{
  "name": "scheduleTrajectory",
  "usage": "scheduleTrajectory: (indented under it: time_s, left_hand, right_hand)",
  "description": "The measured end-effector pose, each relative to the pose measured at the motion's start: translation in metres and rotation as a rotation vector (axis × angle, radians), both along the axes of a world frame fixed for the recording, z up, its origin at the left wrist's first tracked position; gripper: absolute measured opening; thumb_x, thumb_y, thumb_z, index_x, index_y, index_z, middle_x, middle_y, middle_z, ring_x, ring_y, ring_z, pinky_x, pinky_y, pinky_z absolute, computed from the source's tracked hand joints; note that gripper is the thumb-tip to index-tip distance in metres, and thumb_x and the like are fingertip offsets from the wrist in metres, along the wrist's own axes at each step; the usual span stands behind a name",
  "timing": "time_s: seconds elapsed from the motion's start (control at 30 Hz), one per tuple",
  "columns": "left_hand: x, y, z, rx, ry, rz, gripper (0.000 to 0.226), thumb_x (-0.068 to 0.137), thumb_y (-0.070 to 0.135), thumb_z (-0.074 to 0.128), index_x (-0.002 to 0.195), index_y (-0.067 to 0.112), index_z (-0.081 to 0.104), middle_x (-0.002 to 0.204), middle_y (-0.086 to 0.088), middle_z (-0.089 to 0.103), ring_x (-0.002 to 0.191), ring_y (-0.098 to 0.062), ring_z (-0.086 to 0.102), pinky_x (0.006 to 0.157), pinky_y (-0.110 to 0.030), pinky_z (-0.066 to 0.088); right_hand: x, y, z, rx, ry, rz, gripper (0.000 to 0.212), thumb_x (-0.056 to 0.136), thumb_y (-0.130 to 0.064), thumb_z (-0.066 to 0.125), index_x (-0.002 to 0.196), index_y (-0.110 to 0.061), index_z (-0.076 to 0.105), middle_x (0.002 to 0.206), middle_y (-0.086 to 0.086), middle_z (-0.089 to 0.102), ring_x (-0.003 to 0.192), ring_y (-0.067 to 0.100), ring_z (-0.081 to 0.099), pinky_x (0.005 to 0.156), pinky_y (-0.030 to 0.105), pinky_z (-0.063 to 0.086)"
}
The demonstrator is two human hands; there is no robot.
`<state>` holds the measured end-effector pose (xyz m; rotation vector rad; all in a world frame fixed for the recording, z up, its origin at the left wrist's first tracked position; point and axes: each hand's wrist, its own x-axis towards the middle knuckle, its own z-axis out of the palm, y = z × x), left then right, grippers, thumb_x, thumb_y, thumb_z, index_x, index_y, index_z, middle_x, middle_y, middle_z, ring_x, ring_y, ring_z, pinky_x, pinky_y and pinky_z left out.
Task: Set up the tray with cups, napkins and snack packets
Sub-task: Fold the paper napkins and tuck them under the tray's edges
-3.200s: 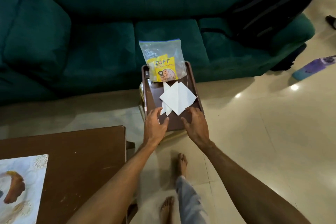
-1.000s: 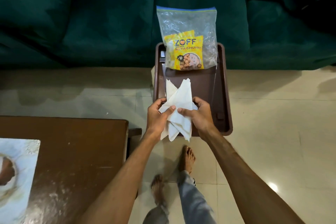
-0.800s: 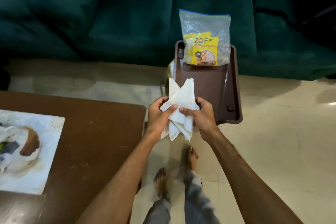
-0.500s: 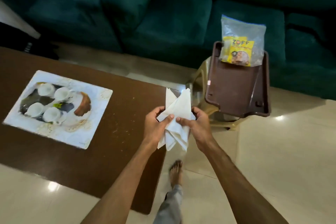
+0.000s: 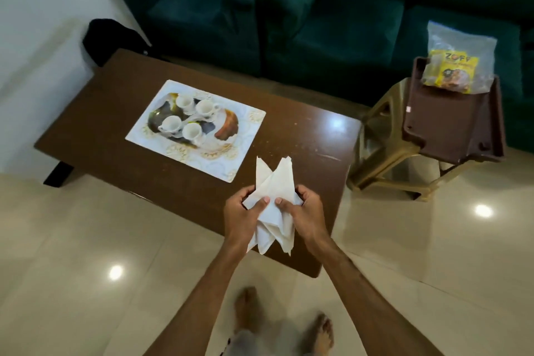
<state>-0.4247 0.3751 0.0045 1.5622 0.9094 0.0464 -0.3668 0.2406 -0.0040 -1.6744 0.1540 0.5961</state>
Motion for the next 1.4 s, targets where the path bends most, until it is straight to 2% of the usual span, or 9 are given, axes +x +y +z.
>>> scheduleTrajectory:
  time_s: [0.2, 0.4, 0.57, 0.93, 1.0, 1.1, 1.17, 1.27, 1.4]
  left_hand:
    - [-0.037, 0.115, -0.01, -0.03, -0.01, 0.07, 0.032, 0.081, 0.018, 0.084, 0.111, 0.014, 0.074, 0.107, -0.004, 0.078, 0.096, -0.027, 0.074, 0.086, -0.054, 0.061]
    - [-0.045, 0.242, -0.025, -0.017, -0.028, 0.062, 0.031, 0.081, 0.011, 0.082, 0.11, 0.01, 0.073, 0.103, -0.004, 0.078, 0.095, -0.024, 0.074, 0.083, -0.045, 0.063]
    - [-0.033, 0.309, -0.043, -0.033, -0.001, 0.016, 0.031, 0.082, 0.01, 0.082, 0.111, 0.01, 0.071, 0.104, -0.003, 0.077, 0.096, -0.022, 0.073, 0.081, -0.038, 0.063]
    - [0.026, 0.391, -0.135, -0.024, 0.081, -0.139, 0.057, 0.079, 0.009, 0.084, 0.128, 0.015, 0.055, 0.128, -0.007, 0.066, 0.117, -0.027, 0.064, 0.094, -0.049, 0.058]
    - [0.032, 0.399, -0.155, 0.036, 0.139, -0.2, 0.059, 0.075, 0.007, 0.087, 0.125, 0.015, 0.059, 0.125, -0.005, 0.068, 0.114, -0.023, 0.065, 0.092, -0.042, 0.059]
    - [0.038, 0.407, -0.174, 0.115, 0.181, -0.255, 0.054, 0.071, 0.006, 0.089, 0.117, 0.016, 0.064, 0.114, 0.001, 0.07, 0.099, -0.011, 0.066, 0.075, -0.012, 0.056]
    - [0.042, 0.411, -0.18, 0.159, 0.185, -0.27, 0.047, 0.074, 0.008, 0.088, 0.114, 0.017, 0.066, 0.109, 0.006, 0.069, 0.094, -0.005, 0.065, 0.069, -0.004, 0.051]
    - [0.046, 0.414, -0.184, 0.194, 0.198, -0.282, 0.036, 0.08, 0.012, 0.084, 0.113, 0.018, 0.069, 0.109, 0.006, 0.071, 0.091, -0.003, 0.065, 0.072, -0.005, 0.049]
    - [0.049, 0.422, -0.183, 0.232, 0.185, -0.292, 0.03, 0.086, 0.015, 0.08, 0.114, 0.014, 0.071, 0.117, -0.001, 0.072, 0.101, -0.015, 0.067, 0.084, -0.021, 0.055]
  right_hand:
    - [-0.031, 0.118, -0.008, 0.016, 0.045, 0.023, 0.025, 0.083, -0.014, 0.078, 0.107, -0.017, 0.07, 0.1, -0.007, 0.077, 0.088, 0.012, 0.075, 0.068, 0.027, 0.061]
    - [-0.047, 0.245, -0.023, 0.044, 0.077, -0.025, 0.027, 0.089, -0.014, 0.074, 0.114, -0.021, 0.071, 0.107, -0.011, 0.077, 0.095, 0.01, 0.074, 0.08, 0.029, 0.062]
    - [-0.032, 0.307, -0.043, -0.015, 0.094, -0.049, 0.031, 0.089, -0.007, 0.072, 0.119, -0.013, 0.068, 0.116, -0.002, 0.073, 0.106, 0.016, 0.069, 0.091, 0.034, 0.058]
    - [0.019, 0.388, -0.133, -0.204, 0.076, -0.063, 0.044, 0.087, -0.009, 0.075, 0.126, -0.018, 0.058, 0.133, 0.002, 0.063, 0.122, 0.024, 0.059, 0.101, 0.045, 0.055]
    - [0.02, 0.397, -0.15, -0.273, 0.08, -0.05, 0.045, 0.089, -0.013, 0.073, 0.132, -0.016, 0.057, 0.137, 0.003, 0.06, 0.126, 0.024, 0.057, 0.106, 0.046, 0.051]
    - [0.018, 0.403, -0.163, -0.403, 0.021, -0.002, 0.043, 0.093, -0.017, 0.069, 0.135, -0.016, 0.057, 0.139, 0.006, 0.056, 0.128, 0.022, 0.053, 0.11, 0.039, 0.046]
    - [0.014, 0.405, -0.165, -0.507, -0.05, 0.019, 0.044, 0.094, -0.02, 0.068, 0.136, -0.016, 0.057, 0.139, 0.007, 0.053, 0.129, 0.022, 0.05, 0.109, 0.037, 0.045]
    - [0.007, 0.411, -0.165, -0.652, -0.109, 0.005, 0.044, 0.093, -0.023, 0.07, 0.135, -0.018, 0.058, 0.139, 0.007, 0.05, 0.129, 0.022, 0.049, 0.105, 0.035, 0.049]
    - [0.0, 0.423, -0.165, -0.743, -0.17, -0.028, 0.034, 0.093, -0.027, 0.069, 0.126, -0.019, 0.063, 0.132, 0.005, 0.05, 0.122, 0.02, 0.049, 0.093, 0.029, 0.049]
